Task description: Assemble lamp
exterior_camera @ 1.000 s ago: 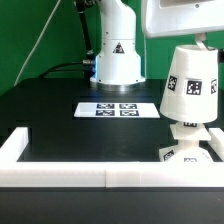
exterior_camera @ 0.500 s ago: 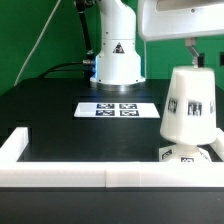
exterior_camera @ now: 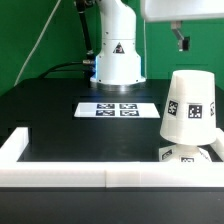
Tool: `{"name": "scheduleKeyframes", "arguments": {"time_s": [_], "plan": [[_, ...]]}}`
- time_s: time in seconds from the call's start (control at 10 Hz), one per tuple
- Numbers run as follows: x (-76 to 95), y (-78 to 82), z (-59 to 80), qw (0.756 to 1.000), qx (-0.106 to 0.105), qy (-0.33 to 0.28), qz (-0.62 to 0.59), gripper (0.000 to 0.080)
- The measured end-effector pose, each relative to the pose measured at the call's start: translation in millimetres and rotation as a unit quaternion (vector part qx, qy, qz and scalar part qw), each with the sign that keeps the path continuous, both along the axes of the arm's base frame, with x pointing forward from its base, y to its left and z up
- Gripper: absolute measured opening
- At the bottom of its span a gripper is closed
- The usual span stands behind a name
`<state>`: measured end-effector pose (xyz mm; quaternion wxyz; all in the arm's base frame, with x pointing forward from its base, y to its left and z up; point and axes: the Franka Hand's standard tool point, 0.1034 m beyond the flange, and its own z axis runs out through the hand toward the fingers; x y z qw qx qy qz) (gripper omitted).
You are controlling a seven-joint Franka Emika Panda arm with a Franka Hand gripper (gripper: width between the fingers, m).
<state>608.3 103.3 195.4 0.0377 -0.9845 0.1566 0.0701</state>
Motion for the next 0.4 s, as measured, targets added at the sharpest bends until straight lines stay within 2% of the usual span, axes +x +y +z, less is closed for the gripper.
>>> {"name": "scheduleKeyframes", "arguments": {"time_s": [0.1, 0.2, 0.4], "plan": [[-0.9, 6.5, 5.9, 1.000, -0.019, 0.000, 0.011, 0.0694], [-1.9, 14.3, 8.7, 1.000, -0.022, -0.002, 0.020, 0.0694], [-7.4, 32.7, 7.0, 0.999, -0.043, -0.018, 0.004, 0.0698]]}}
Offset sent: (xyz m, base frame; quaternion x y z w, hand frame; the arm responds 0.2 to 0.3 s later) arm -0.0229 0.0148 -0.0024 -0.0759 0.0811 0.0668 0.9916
